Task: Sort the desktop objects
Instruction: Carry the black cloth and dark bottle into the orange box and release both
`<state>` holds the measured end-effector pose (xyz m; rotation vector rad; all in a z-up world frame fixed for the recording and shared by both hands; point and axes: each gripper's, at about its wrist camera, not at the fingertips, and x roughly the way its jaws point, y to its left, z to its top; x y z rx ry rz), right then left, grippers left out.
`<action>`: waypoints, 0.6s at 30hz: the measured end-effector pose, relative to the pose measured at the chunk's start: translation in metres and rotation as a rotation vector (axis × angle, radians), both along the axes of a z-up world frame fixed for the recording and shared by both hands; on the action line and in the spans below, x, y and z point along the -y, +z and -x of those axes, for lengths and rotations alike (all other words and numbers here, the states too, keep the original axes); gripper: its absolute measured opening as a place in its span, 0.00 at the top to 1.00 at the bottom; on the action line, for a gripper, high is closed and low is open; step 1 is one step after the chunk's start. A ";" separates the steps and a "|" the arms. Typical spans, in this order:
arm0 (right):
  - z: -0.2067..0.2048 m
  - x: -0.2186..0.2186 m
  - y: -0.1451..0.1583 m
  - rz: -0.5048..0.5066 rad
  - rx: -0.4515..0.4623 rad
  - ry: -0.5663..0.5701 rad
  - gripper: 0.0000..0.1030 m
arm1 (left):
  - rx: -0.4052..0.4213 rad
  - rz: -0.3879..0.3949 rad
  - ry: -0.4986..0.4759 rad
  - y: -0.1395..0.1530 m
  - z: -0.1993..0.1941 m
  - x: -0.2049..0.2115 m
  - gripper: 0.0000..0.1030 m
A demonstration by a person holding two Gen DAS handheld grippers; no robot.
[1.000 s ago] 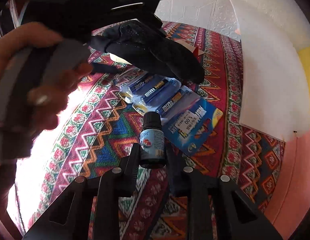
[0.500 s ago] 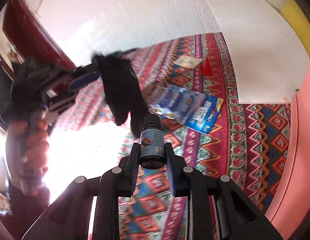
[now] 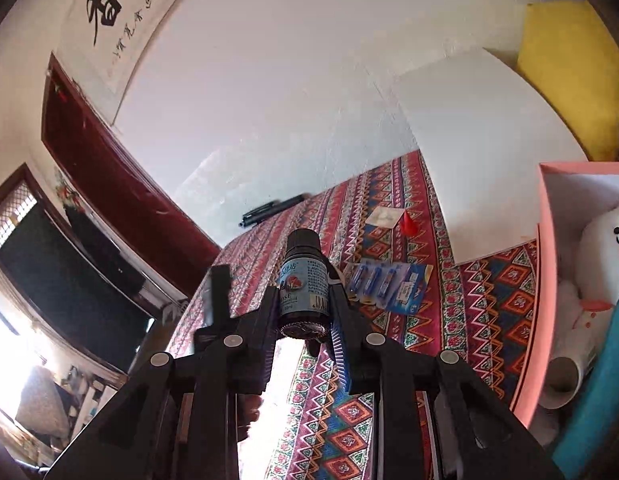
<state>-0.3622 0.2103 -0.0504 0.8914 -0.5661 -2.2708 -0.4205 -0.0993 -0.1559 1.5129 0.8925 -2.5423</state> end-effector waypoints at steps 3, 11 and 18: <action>-0.003 -0.023 0.011 0.008 -0.018 -0.050 0.75 | 0.019 0.040 0.019 -0.022 0.023 -0.012 0.11; -0.052 -0.152 0.063 0.146 -0.156 -0.351 0.75 | -0.204 -0.059 -0.101 0.041 -0.014 -0.041 0.86; -0.121 -0.232 0.103 0.137 -0.263 -0.540 0.75 | -0.459 -0.140 -0.307 0.155 -0.070 -0.106 0.86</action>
